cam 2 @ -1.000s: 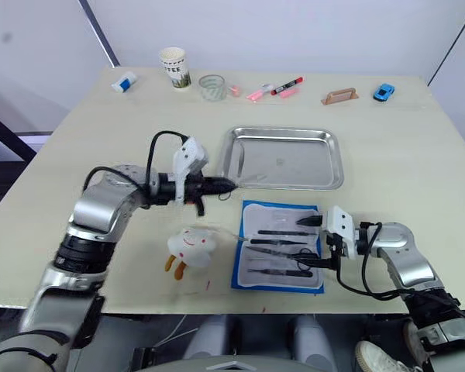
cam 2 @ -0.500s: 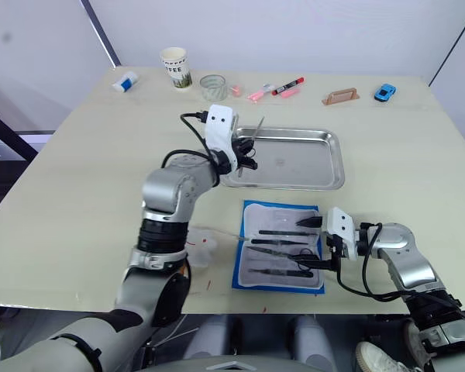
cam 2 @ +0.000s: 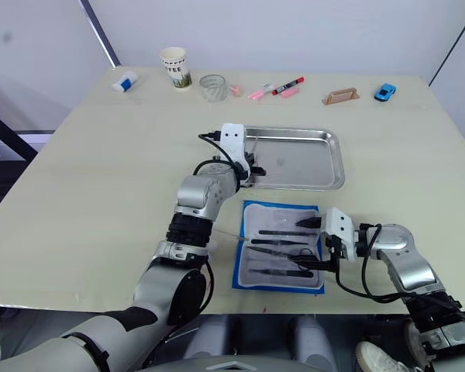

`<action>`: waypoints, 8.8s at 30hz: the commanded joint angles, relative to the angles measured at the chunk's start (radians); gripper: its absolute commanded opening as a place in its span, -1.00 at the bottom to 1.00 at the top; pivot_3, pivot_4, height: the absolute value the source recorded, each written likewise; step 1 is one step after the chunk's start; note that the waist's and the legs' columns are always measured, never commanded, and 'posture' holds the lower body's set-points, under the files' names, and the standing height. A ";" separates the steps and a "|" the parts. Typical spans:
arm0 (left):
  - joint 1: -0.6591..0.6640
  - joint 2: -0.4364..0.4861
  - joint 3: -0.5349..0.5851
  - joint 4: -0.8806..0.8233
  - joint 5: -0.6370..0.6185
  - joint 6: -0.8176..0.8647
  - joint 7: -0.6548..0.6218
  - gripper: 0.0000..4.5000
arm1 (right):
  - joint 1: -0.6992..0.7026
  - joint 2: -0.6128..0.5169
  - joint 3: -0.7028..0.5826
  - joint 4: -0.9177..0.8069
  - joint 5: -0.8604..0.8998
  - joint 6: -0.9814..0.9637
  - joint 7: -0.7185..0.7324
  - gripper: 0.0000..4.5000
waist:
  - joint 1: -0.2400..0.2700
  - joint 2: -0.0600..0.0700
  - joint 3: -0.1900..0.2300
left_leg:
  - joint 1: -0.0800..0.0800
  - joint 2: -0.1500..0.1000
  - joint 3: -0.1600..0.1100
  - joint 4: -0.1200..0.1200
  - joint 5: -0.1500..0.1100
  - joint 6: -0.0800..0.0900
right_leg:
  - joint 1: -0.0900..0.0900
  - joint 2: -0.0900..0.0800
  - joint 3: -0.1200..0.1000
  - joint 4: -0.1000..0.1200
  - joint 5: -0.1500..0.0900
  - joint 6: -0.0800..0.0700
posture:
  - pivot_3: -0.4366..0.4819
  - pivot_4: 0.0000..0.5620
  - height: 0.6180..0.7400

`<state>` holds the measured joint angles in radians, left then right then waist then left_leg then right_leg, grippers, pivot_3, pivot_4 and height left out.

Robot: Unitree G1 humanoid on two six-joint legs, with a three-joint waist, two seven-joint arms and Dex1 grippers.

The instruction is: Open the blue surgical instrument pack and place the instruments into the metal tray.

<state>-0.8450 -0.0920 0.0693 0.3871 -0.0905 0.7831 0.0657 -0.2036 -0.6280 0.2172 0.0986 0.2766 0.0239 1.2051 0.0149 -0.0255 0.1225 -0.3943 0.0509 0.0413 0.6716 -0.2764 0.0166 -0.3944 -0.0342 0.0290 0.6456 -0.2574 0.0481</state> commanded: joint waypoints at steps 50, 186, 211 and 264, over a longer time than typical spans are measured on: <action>-0.049 -0.036 -0.017 0.007 0.001 -0.015 0.030 -0.01 | 0.034 -0.025 0.030 0.029 -0.055 0.032 0.000 1.00 | 0.000 0.000 0.000 | 0.000 -0.001 -0.001 0.000 0.000 -0.001 | 0.000 0.000 0.000 0.000 0.000 0.000 | -0.05 -0.47 1.00; 0.235 0.565 -0.510 -0.217 0.112 -0.589 -1.327 -0.97 | 0.033 -0.001 0.005 0.063 -0.054 0.004 -0.011 1.00 | 0.000 0.002 -0.001 | 0.001 -0.002 -0.004 0.000 -0.002 0.004 | 0.003 0.001 0.001 0.000 -0.001 0.000 | -0.05 -0.47 1.00; 0.339 0.909 -0.334 -0.452 -0.029 -0.471 -1.450 -0.97 | 0.003 0.002 0.025 0.102 -0.060 -0.011 0.010 1.00 | -0.002 0.003 -0.001 | 0.001 -0.001 -0.003 0.000 -0.002 0.004 | 0.002 0.001 0.001 0.000 -0.001 0.000 | -0.05 -0.47 1.00; -0.015 -0.072 -0.064 -0.127 0.009 0.171 -0.008 -0.97 | -0.020 -0.023 0.019 0.103 -0.058 0.001 0.044 1.00 | 0.000 0.002 -0.001 | 0.001 -0.005 -0.010 0.001 0.000 0.000 | 0.006 -0.001 0.000 -0.002 -0.001 0.001 | -0.05 -0.47 1.00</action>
<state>-0.8272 -0.1371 0.0033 0.2716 -0.0768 0.9625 0.0513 -0.2528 -0.6286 0.2129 0.1743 0.2739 -0.0035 1.2533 0.0151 -0.0230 0.1218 -0.3935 0.0462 0.0315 0.6723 -0.2763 0.0168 -0.3883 -0.0347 0.0287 0.6438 -0.2581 0.0491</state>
